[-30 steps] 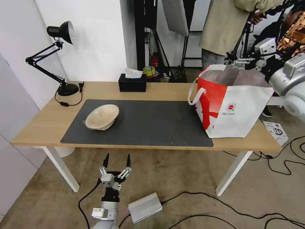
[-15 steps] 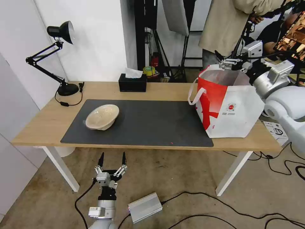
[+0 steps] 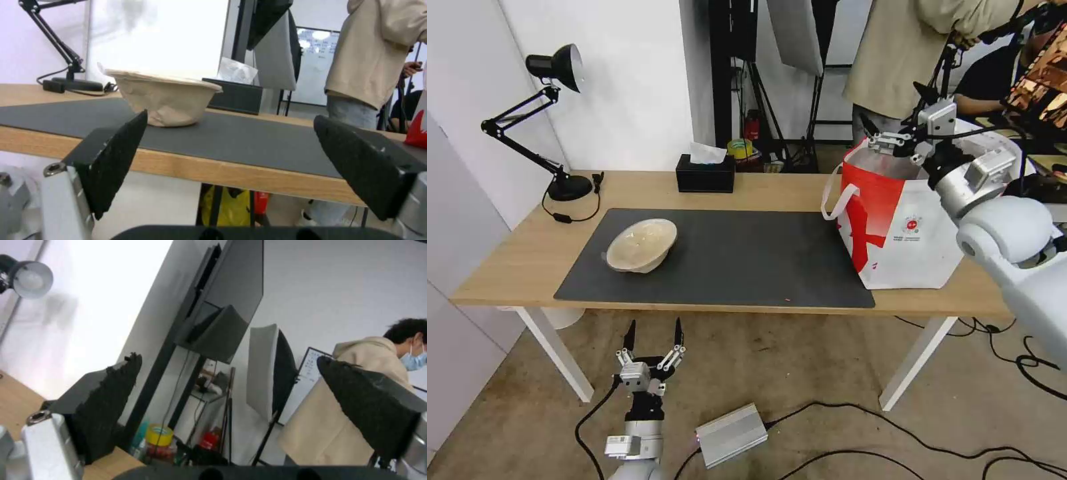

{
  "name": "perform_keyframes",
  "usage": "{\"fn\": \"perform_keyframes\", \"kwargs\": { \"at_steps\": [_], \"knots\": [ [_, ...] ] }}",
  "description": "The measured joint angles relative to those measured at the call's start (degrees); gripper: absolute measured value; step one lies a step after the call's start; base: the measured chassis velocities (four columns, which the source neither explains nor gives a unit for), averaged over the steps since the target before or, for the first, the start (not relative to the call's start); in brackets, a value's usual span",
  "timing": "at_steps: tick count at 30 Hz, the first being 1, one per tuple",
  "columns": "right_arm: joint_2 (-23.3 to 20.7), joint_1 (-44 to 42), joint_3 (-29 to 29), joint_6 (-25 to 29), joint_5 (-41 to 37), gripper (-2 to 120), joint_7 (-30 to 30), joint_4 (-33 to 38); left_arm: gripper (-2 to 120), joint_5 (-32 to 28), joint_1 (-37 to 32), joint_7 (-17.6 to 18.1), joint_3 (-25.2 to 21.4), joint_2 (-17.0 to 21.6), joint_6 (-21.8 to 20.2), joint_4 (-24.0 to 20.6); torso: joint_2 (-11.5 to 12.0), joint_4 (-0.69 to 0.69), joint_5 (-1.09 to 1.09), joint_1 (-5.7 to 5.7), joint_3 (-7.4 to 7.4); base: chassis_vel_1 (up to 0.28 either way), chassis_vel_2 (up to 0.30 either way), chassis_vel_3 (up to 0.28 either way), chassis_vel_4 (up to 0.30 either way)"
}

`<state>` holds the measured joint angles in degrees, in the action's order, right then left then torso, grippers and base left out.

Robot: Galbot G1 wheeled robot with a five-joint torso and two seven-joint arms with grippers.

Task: Pick up the trash from the table and place it into the takeout bag.

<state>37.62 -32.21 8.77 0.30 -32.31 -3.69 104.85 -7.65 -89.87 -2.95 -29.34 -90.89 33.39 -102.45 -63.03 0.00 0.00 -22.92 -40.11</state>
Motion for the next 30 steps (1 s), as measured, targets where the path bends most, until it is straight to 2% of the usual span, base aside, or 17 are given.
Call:
{"fn": "perform_keyframes", "kwargs": {
  "at_steps": [13,18,22,30],
  "knots": [
    [0.5,-8.6,6.7,1.0,0.6,100,0.1,3.8,100,0.2,0.3,0.1,-0.3,-0.3,0.0,0.7,0.0,0.0,0.0,0.0,0.0,0.0,0.0,0.0,0.0],
    [2.1,-13.6,9.8,1.3,1.7,100,0.1,5.6,100,0.2,0.2,0.1,-0.4,-0.3,0.1,0.7,0.0,0.01,0.0,0.0,0.0,0.0,0.0,0.0,0.0],
    [4.9,-20.3,16.4,1.5,3.9,100,0.2,8.1,100,0.1,0.1,0.2,-0.6,-0.3,0.2,0.2,0.0,0.0,0.0,0.0,0.0,0.0,0.0,0.0,0.0],
    [11.1,-31.5,24.1,2.6,7.7,100,0.7,12.9,100,0.1,0.0,0.2,-0.2,-0.3,0.2,-0.2,0.0,0.0,0.0,0.0,0.01,0.0,0.0,0.0,0.0]
  ]
}}
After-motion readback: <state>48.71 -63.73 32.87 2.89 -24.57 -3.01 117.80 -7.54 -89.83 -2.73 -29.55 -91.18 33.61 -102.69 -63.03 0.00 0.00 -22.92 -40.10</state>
